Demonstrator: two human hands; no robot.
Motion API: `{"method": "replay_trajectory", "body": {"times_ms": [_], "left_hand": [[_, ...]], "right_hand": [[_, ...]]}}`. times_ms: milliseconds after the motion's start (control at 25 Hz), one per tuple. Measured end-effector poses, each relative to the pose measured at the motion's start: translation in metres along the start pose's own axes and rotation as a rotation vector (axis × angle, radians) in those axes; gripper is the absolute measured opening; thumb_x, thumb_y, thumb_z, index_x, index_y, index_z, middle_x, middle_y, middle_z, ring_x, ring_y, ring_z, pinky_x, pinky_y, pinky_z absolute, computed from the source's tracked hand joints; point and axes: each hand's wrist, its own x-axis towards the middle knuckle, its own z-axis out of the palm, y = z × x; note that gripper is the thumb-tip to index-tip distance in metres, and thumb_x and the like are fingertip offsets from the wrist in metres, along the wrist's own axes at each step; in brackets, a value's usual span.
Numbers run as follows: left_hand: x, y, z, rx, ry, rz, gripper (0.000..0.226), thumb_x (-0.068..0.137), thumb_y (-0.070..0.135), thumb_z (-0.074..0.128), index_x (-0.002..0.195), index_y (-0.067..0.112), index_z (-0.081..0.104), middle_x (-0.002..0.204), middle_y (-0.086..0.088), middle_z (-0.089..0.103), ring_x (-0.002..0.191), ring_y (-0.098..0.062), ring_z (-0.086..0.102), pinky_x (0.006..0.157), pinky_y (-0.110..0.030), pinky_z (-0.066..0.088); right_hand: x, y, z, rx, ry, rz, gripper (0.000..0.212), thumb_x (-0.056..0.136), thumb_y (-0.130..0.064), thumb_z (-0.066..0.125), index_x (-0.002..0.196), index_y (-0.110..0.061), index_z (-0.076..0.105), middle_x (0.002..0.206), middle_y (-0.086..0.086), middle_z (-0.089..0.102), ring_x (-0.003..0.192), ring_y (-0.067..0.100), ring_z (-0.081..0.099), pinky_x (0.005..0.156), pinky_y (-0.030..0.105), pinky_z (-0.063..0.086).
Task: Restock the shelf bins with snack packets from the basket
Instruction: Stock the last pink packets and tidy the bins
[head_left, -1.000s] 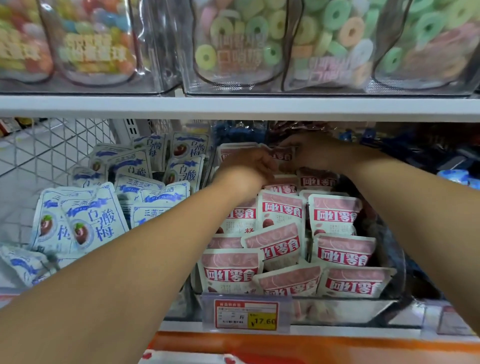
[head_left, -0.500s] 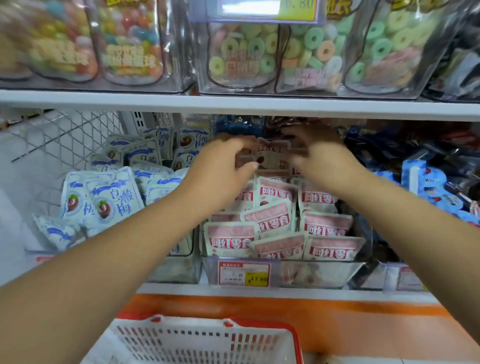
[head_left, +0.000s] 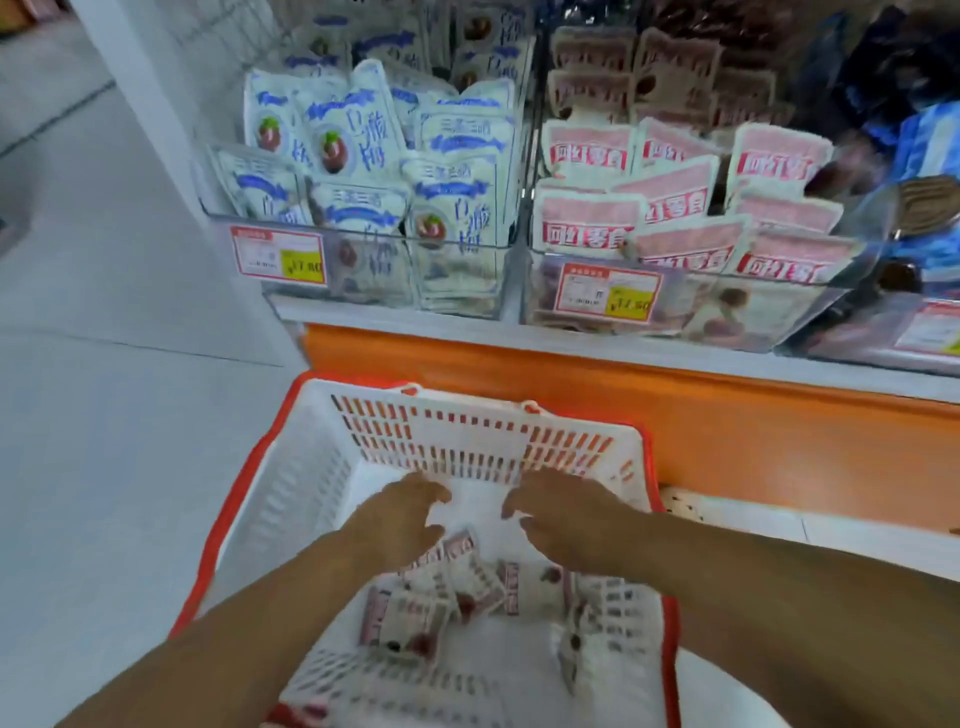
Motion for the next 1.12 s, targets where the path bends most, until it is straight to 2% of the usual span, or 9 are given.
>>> {"method": "replay_trajectory", "body": {"times_ms": [40,120,280,480,640,720,880,1000,1120], "left_hand": [[-0.001,-0.015,0.023,-0.014,-0.095,-0.071,0.052,0.094,0.038,0.056,0.143,0.025,0.042,0.148,0.002,0.038,0.133,-0.017,0.042,0.11,-0.028,0.033],[-0.002,-0.034,0.054,-0.067,-0.219,-0.171,0.061,0.092,0.039,0.059,0.146,0.022,0.037,0.146,-0.003,0.038,0.131,-0.021,0.044,0.108,-0.032,0.037],[0.001,-0.048,0.08,-0.261,-0.261,-0.285,0.057,0.086,0.024,0.068,0.139,0.016,0.047,0.132,-0.008,0.054,0.116,-0.023,0.057,0.089,-0.024,0.048],[0.017,-0.049,0.104,-0.379,-0.31,-0.354,0.064,0.082,0.017,0.068,0.142,0.021,0.045,0.13,-0.008,0.056,0.118,-0.024,0.057,0.1,-0.029,0.048],[0.02,-0.047,0.114,-0.397,-0.343,-0.446,0.072,0.081,0.023,0.065,0.144,0.032,0.033,0.135,-0.009,0.033,0.123,-0.028,0.044,0.106,-0.035,0.043],[0.019,-0.052,0.116,-0.422,-0.341,-0.481,0.076,0.081,0.02,0.068,0.146,0.03,0.031,0.135,-0.01,0.033,0.121,-0.029,0.048,0.102,-0.036,0.048],[0.018,-0.051,0.107,-0.476,-0.216,-0.519,0.072,0.086,0.025,0.067,0.149,0.022,0.032,0.139,-0.01,0.043,0.115,-0.027,0.058,0.09,-0.034,0.055],[0.018,-0.028,0.078,-0.826,0.009,-0.509,0.057,0.089,0.043,0.065,0.14,0.022,0.049,0.137,0.0,0.053,0.118,-0.02,0.058,0.094,-0.032,0.051],[0.01,0.002,0.041,-1.194,0.034,-0.423,0.028,0.09,0.039,0.065,0.114,0.027,0.07,0.107,0.006,0.074,0.093,-0.013,0.071,0.087,-0.032,0.054]], "right_hand": [[0.009,0.005,0.03,0.078,-0.181,0.118,0.034,0.099,-0.016,0.043,0.132,-0.019,0.054,0.135,0.007,0.051,0.123,0.026,0.05,0.098,0.034,0.043],[0.025,0.016,0.08,0.305,-0.303,0.331,0.038,0.1,-0.017,0.046,0.138,-0.017,0.049,0.144,0.009,0.044,0.129,0.026,0.046,0.102,0.032,0.039],[0.047,0.017,0.137,0.65,-0.228,0.634,0.046,0.094,-0.022,0.06,0.138,-0.016,0.049,0.139,0.008,0.052,0.122,0.023,0.053,0.094,0.028,0.043],[0.075,0.0,0.182,0.827,-0.216,0.788,0.062,0.081,-0.02,0.073,0.138,-0.017,0.047,0.128,0.008,0.053,0.104,0.025,0.061,0.069,0.031,0.056],[0.088,-0.012,0.197,0.719,-0.286,0.796,0.045,0.076,-0.032,0.077,0.112,-0.015,0.056,0.112,0.003,0.064,0.103,0.022,0.062,0.085,0.032,0.052],[0.09,-0.017,0.195,0.825,-0.282,0.8,0.033,0.079,-0.028,0.076,0.103,-0.014,0.057,0.107,0.004,0.065,0.097,0.021,0.064,0.084,0.036,0.055],[0.088,-0.015,0.165,1.066,-0.056,0.867,0.022,0.085,-0.018,0.071,0.099,-0.013,0.054,0.102,0.003,0.063,0.087,0.016,0.062,0.07,0.029,0.055],[0.078,-0.007,0.133,1.35,0.041,0.787,0.023,0.085,-0.019,0.073,0.105,-0.012,0.063,0.1,0.004,0.071,0.087,0.018,0.069,0.072,0.031,0.057],[0.065,-0.006,0.11,1.603,0.041,0.646,0.03,0.081,-0.012,0.076,0.11,-0.007,0.068,0.105,0.013,0.073,0.099,0.032,0.07,0.093,0.053,0.053]]}}
